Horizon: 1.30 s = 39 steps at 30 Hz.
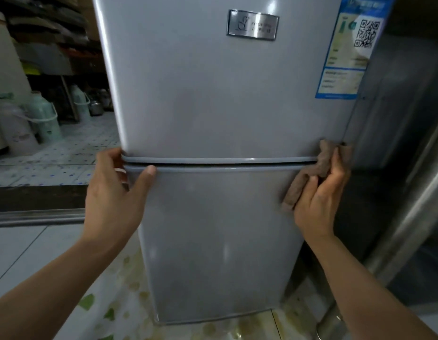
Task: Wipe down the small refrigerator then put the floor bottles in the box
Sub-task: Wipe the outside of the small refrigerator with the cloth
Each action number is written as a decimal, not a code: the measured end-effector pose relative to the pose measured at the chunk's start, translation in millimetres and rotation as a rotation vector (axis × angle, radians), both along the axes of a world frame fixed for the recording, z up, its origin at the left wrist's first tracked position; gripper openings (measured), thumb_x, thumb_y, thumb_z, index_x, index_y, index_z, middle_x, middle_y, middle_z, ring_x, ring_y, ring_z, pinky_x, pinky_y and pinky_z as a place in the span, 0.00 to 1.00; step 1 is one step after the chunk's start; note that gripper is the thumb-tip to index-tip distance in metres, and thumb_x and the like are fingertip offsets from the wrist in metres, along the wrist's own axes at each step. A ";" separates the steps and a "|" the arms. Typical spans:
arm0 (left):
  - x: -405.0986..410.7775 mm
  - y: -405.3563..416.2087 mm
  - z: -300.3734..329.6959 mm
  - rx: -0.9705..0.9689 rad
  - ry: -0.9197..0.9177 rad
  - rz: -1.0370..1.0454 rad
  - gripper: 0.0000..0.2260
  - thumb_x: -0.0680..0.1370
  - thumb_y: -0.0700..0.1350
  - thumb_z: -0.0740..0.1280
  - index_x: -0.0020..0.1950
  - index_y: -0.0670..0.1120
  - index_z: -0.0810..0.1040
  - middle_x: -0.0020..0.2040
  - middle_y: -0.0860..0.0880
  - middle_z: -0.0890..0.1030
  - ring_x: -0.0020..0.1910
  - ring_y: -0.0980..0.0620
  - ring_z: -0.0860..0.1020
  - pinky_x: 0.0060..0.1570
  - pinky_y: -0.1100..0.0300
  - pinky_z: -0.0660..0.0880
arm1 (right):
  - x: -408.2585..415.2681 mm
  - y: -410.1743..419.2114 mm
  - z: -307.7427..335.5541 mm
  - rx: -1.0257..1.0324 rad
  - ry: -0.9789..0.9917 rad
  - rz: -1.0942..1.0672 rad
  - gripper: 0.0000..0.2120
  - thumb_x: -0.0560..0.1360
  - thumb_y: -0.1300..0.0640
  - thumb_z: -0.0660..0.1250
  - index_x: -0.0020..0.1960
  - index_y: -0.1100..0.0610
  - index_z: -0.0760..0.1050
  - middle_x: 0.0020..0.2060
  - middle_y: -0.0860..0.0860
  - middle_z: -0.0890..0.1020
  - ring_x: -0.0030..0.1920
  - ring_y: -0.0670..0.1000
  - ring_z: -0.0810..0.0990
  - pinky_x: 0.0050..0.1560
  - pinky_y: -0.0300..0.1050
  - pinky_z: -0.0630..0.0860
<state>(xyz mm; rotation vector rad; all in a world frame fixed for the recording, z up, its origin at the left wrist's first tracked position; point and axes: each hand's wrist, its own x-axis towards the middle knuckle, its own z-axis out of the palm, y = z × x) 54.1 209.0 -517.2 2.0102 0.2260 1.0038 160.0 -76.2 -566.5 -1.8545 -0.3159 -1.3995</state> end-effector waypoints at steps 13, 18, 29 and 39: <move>-6.4 7.9 -28.4 0.005 -0.014 0.014 0.22 0.76 0.50 0.66 0.69 0.56 0.64 0.50 0.57 0.75 0.45 0.57 0.75 0.47 0.57 0.70 | -26.4 17.8 -91.3 -0.134 0.317 -0.183 0.30 0.78 0.52 0.51 0.74 0.65 0.49 0.72 0.71 0.54 0.72 0.70 0.55 0.71 0.68 0.56; -19.2 18.2 -53.1 0.031 0.124 -0.031 0.18 0.74 0.47 0.69 0.60 0.58 0.67 0.51 0.56 0.75 0.50 0.54 0.75 0.45 0.59 0.70 | -10.5 25.7 -42.1 -0.145 0.193 -0.251 0.31 0.80 0.46 0.49 0.76 0.63 0.46 0.73 0.70 0.52 0.74 0.69 0.50 0.74 0.63 0.45; -23.6 20.7 -56.6 0.037 0.146 -0.092 0.23 0.71 0.37 0.70 0.56 0.60 0.68 0.47 0.65 0.75 0.47 0.73 0.73 0.43 0.71 0.67 | -28.8 52.5 -98.2 -0.821 0.004 -0.202 0.32 0.74 0.45 0.57 0.76 0.48 0.52 0.74 0.59 0.51 0.75 0.64 0.45 0.74 0.57 0.37; -25.9 33.3 -68.5 0.066 0.205 -0.220 0.37 0.69 0.34 0.70 0.69 0.65 0.62 0.50 0.67 0.75 0.50 0.70 0.74 0.46 0.68 0.71 | -23.0 105.7 -43.4 -0.759 -0.188 -0.218 0.27 0.77 0.46 0.55 0.75 0.47 0.55 0.74 0.54 0.56 0.77 0.57 0.43 0.72 0.62 0.42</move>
